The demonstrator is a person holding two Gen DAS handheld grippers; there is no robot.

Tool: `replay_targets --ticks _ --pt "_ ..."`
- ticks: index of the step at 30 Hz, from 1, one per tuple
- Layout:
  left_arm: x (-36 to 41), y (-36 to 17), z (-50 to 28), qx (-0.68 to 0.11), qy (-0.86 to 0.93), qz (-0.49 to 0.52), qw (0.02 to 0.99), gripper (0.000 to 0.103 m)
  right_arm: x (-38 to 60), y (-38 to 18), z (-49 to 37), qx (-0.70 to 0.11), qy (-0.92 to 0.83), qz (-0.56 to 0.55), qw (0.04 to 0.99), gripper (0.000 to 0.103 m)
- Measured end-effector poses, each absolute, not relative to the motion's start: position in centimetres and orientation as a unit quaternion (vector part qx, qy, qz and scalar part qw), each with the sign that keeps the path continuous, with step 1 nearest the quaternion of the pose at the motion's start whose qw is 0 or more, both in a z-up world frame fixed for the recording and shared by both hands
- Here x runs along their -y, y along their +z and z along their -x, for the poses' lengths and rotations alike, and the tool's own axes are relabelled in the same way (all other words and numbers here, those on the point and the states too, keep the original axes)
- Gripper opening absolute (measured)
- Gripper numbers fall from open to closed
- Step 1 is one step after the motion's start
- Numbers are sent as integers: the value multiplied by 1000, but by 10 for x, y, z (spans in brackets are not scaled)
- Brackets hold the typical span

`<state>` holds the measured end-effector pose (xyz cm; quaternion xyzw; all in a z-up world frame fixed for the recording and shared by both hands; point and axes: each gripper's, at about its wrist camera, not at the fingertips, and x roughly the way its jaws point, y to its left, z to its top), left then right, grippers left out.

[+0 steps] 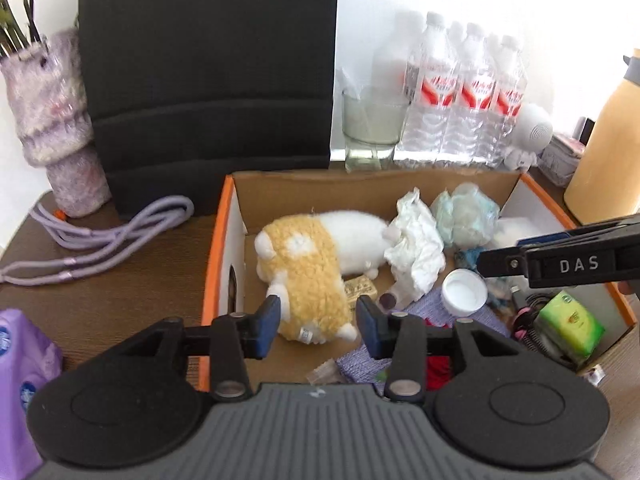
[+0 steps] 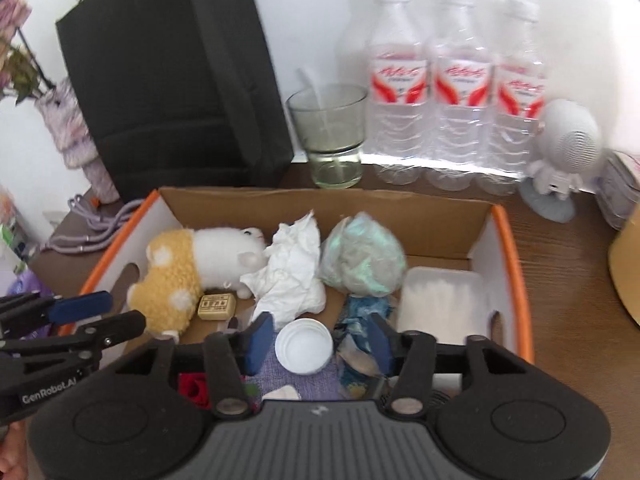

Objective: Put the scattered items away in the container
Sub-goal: 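Withdraw both grippers from the box back over the table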

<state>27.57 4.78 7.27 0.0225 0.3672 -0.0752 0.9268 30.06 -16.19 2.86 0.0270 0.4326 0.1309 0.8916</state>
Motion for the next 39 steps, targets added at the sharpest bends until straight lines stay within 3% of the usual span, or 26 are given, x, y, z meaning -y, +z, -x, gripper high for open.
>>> replay_targets --ticks 2,5,8,11,13,18,28,35,39 --pt "-47 81 -270 -364 -63 -16 929 74 167 35 -294 -435 120 -28 892 63" --pt "-40 95 -255 -350 -38 -24 936 74 175 45 -275 -435 106 -45 893 63" --pt "-30 108 -230 -315 -11 -38 948 82 183 62 -247 -406 105 -57 906 66" --pt "-28 118 -198 -247 -1 -19 969 84 183 76 -210 -324 110 -35 939 67" --pt "-27 121 -175 -197 -2 -3 980 86 183 81 -183 -254 118 -21 960 74" --pt "-18 127 -135 -164 -12 -15 986 88 190 87 -135 -173 122 -32 977 79" --pt "-16 110 -20 -160 -45 -23 986 103 196 67 -18 -145 115 -13 983 84" --pt "-10 42 93 -195 -59 -60 977 103 207 -4 101 -190 135 -18 972 84" --pt "-10 26 101 -223 -84 -55 970 103 213 -15 121 -207 136 -9 969 84"
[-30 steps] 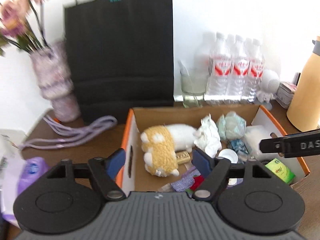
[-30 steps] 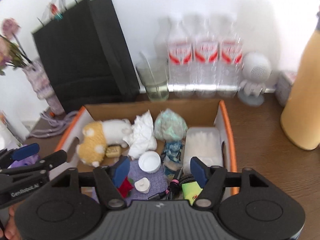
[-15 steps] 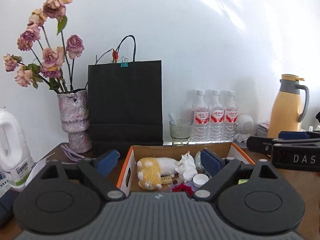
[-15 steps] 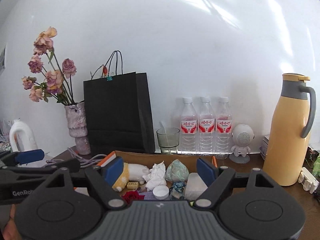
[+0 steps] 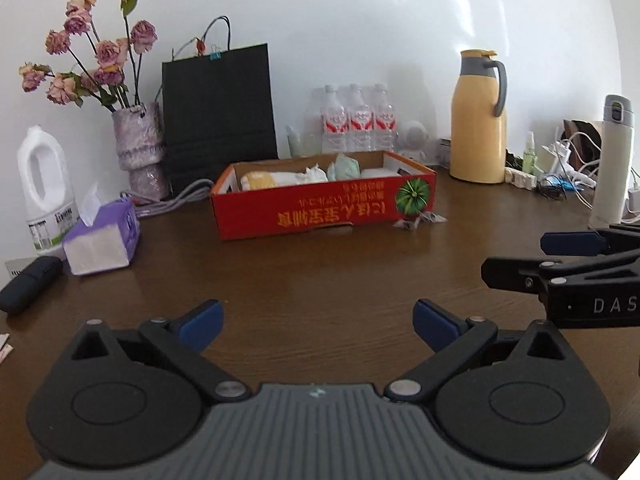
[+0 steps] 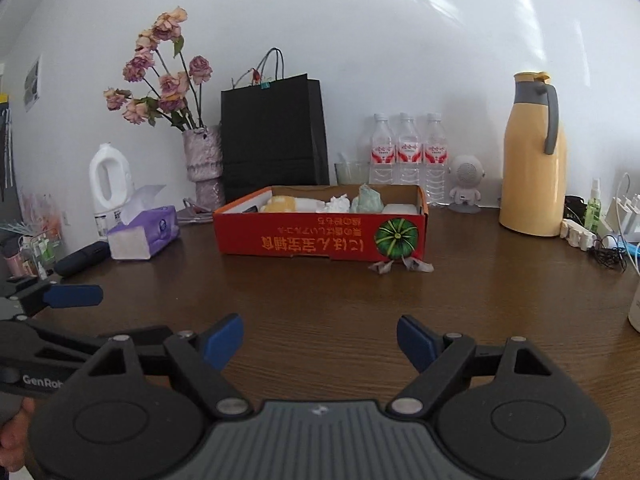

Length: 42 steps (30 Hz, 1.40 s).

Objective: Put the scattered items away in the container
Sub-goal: 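Grasp the clear wrapper scrap with the right gripper while the left gripper grasps the white paper scrap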

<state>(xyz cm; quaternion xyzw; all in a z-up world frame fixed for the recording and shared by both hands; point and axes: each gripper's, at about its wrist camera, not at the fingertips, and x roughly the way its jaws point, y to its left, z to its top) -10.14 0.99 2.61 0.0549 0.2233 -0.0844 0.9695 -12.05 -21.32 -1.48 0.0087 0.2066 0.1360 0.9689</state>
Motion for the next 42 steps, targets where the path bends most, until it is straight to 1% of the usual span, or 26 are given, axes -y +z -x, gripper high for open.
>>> replay_targets --ticks 3,8,12,13,14,16,17,18,19,20,22,24,25,27,31,32,33,34,35,36,37,38,39,40,41,42 --pt "-9 25 78 -241 -77 -45 966 103 226 -12 90 -215 98 -4 972 82" --pt "-3 29 36 -246 -105 -21 963 103 257 -7 -8 -243 85 -35 966 78" --pt "6 28 1 -262 -103 -8 960 103 249 -17 -90 -296 108 -15 949 76" --pt "8 27 -5 -263 -105 -8 959 103 247 -20 -104 -300 113 -12 947 71" --pt "9 26 -10 -267 -107 -7 958 103 245 -23 -117 -308 107 -10 945 69" --pt "13 24 -19 -273 -110 -13 956 103 245 -30 -136 -329 89 -11 940 61" --pt "15 23 -24 -274 -113 -19 955 103 246 -33 -142 -336 88 -13 938 60" --pt "17 23 -29 -275 -115 -24 954 103 248 -37 -146 -342 90 -16 935 54" --pt "22 22 -34 -276 -117 -28 954 102 248 -41 -148 -348 92 -17 933 46" --pt "26 22 -40 -277 -122 -32 953 100 248 -44 -149 -352 94 -16 931 41" --pt "37 22 -54 -279 -143 -38 949 92 250 -48 -146 -348 94 -15 933 29" --pt "51 21 -70 -286 -162 -43 943 79 252 -49 -143 -348 103 -15 932 24" --pt "58 21 -78 -292 -171 -45 940 77 256 -47 -142 -349 108 -22 930 21" --pt "73 19 -93 -296 -191 -44 935 74 266 -46 -137 -350 108 -41 930 20" --pt "101 14 -122 -307 -201 -46 929 72 293 -42 -120 -323 100 -95 936 16" --pt "108 12 -127 -306 -196 -48 930 68 300 -39 -116 -314 100 -104 938 15" --pt "114 9 -132 -305 -190 -53 932 63 306 -37 -113 -302 99 -111 942 13" --pt "118 6 -136 -304 -188 -56 932 60 312 -35 -110 -292 98 -120 944 12" --pt "121 3 -140 -306 -188 -55 932 54 317 -35 -109 -289 97 -130 943 12" --pt "122 -1 -143 -312 -188 -51 930 43 322 -35 -110 -289 96 -141 942 12" --pt "122 -4 -146 -317 -187 -47 929 38 325 -35 -111 -290 97 -149 940 12" --pt "122 -5 -148 -320 -185 -43 928 27 327 -34 -111 -292 98 -154 939 12" --pt "122 -6 -149 -320 -184 -41 928 20 328 -33 -111 -291 101 -159 938 12" --pt "121 -6 -149 -318 -188 -40 929 19 330 -32 -111 -289 106 -164 937 11" --pt "120 -6 -147 -315 -193 -39 928 15 331 -30 -111 -286 112 -169 936 11" --pt "119 -5 -146 -312 -196 -37 929 14 332 -29 -110 -283 118 -177 935 11"
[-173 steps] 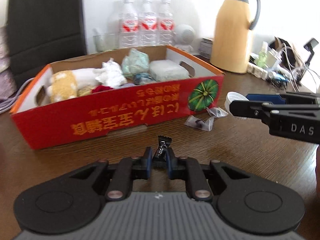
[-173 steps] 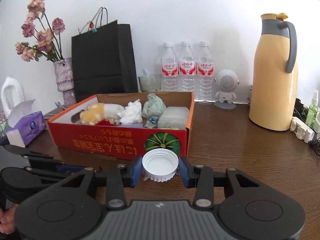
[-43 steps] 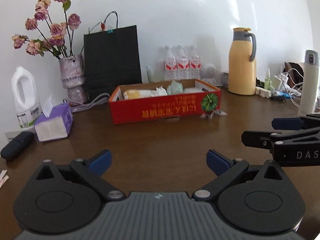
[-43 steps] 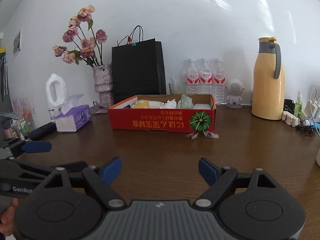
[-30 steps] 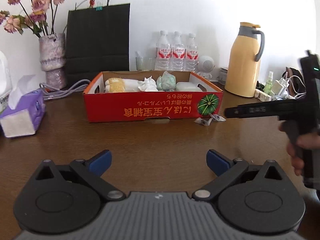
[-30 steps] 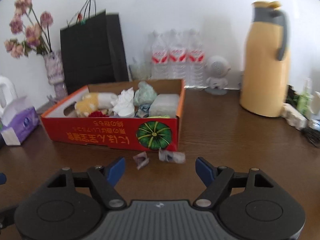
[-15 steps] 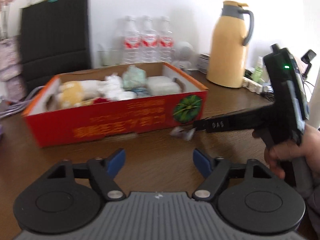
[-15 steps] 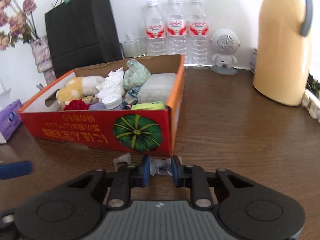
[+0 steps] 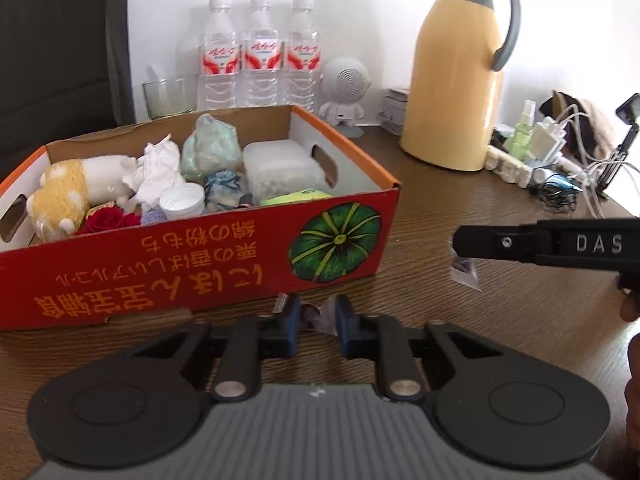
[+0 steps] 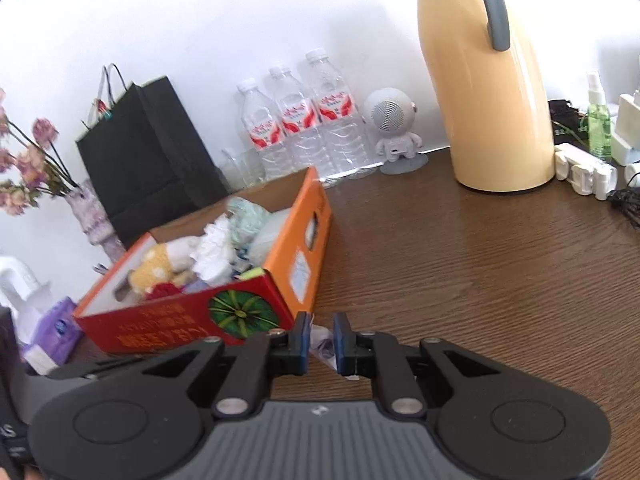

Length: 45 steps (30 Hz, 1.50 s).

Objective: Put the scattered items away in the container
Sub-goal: 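Grasp the clear wrapper scrap with the right gripper while the left gripper grasps the white paper scrap, then carry the white scrap toward the box with the left gripper while the right gripper carries the clear scrap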

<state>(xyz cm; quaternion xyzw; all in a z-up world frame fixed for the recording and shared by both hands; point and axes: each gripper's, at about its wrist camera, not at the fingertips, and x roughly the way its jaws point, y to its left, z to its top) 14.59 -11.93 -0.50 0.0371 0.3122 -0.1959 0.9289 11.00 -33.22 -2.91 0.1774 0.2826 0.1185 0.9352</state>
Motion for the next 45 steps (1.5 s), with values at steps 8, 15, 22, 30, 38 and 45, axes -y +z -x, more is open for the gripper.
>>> replay_targets --ticks 8,15,22,30,38,45 --pt "82 25 -108 -278 -184 -9 943 3 332 -23 -105 -271 128 -184 936 11" --pt "29 50 -52 -252 -157 30 954 2 307 -13 -84 -249 145 -167 943 11" --pt "7 58 10 -195 -145 25 970 3 261 0 4 -190 182 -159 952 11" --pt "-2 50 78 -179 -133 20 975 3 222 -4 98 -172 132 -53 975 11" --pt "-1 43 112 -173 -151 40 973 3 206 -8 147 -142 134 -26 980 11" --pt "-5 70 72 -173 -154 42 972 3 211 19 118 -132 149 -42 979 11"
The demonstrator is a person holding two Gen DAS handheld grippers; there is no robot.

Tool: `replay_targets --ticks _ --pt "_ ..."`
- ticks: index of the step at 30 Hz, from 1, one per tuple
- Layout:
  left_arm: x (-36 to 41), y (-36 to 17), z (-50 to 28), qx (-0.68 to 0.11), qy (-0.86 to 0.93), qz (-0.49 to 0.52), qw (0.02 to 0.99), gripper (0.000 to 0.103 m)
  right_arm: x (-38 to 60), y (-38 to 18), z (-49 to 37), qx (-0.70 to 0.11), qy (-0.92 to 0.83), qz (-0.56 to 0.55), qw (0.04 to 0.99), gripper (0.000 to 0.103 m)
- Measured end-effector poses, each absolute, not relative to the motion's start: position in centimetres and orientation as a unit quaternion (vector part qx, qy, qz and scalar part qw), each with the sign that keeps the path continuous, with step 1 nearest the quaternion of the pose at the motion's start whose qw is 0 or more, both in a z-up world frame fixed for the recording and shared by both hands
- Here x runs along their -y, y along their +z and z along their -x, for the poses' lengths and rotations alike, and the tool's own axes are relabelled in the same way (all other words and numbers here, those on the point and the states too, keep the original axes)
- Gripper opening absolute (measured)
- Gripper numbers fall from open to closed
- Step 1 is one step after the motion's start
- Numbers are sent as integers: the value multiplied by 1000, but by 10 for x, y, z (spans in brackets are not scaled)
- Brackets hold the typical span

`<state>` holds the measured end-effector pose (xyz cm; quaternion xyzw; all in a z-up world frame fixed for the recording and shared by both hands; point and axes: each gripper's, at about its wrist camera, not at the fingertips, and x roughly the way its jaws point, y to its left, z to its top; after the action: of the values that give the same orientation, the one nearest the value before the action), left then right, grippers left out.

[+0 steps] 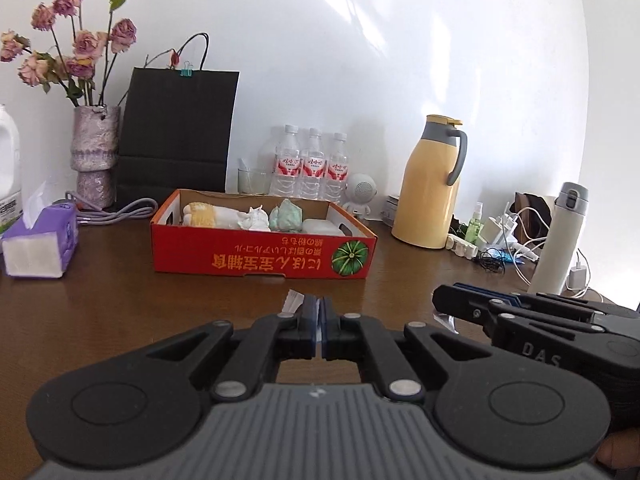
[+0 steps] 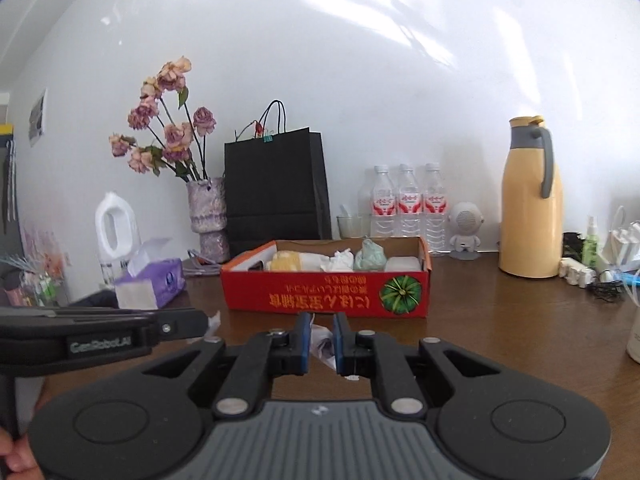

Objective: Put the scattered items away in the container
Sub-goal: 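Carry the white scrap toward the box with the left gripper while the right gripper carries the clear scrap, then drop the white scrap into the box with the left gripper while the right gripper drops the clear scrap there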

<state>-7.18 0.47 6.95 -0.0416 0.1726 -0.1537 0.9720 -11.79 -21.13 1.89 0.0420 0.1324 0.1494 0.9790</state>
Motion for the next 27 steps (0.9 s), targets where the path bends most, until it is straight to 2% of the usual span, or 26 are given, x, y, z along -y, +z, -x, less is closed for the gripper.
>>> replay_targets --ticks 7,11,15,19,23,27 --pt "-8 145 -53 -162 -154 69 972 3 227 78 18 -103 161 -82 978 11" --pt "4 192 -134 -191 -151 67 968 3 234 132 -60 -102 164 -94 977 11" --pt "1 223 -200 -243 -151 69 956 3 235 179 -130 -140 167 -107 970 11" --pt "-4 216 -245 -322 -147 65 933 3 232 190 -189 -231 157 -109 954 11" --pt "-4 187 -285 -407 -127 20 904 3 226 163 -248 -374 135 -111 911 11" --pt "-11 135 -310 -464 -116 10 878 3 210 118 -275 -420 131 -94 893 11"
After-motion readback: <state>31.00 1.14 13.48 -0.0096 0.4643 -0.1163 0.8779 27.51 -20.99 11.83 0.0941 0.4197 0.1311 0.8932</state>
